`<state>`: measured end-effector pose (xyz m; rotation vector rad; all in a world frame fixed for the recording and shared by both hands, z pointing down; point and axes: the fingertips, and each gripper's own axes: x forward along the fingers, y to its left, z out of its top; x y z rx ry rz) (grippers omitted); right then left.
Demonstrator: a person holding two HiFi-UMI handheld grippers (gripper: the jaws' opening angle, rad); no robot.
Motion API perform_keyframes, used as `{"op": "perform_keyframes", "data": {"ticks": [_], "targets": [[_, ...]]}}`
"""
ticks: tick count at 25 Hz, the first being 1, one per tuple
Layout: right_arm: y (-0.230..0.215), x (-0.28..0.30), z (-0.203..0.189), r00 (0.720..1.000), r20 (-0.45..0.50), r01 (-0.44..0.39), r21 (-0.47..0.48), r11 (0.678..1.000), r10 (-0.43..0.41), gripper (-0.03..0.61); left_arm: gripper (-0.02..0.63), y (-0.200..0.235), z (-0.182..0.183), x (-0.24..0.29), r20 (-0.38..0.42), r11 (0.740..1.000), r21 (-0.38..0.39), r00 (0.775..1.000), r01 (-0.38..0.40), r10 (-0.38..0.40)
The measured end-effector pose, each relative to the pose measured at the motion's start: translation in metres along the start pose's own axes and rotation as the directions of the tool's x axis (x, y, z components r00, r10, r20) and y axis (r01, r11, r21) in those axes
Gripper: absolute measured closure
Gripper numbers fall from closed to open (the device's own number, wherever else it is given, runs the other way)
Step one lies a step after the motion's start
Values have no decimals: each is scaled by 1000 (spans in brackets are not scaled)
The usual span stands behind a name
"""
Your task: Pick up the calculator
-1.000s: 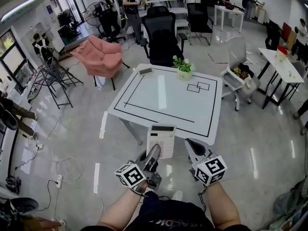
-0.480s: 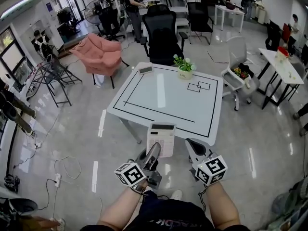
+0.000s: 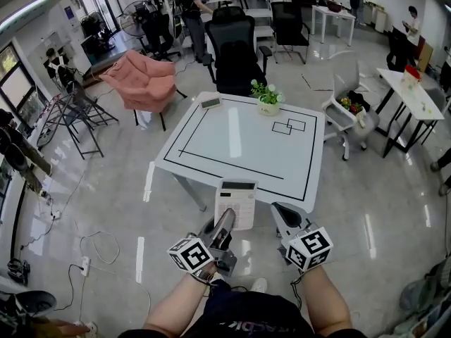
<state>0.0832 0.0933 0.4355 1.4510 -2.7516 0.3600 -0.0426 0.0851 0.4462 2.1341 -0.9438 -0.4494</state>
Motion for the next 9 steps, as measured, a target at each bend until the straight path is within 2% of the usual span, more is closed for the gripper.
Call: {"op": "perform_keyframes", "data": {"ticks": [9], "targets": [[-2, 0, -1, 1000, -3, -3, -7, 1000, 3, 577, 546, -1, 0, 3, 2, 1000, 1, 1000, 6, -6]]}}
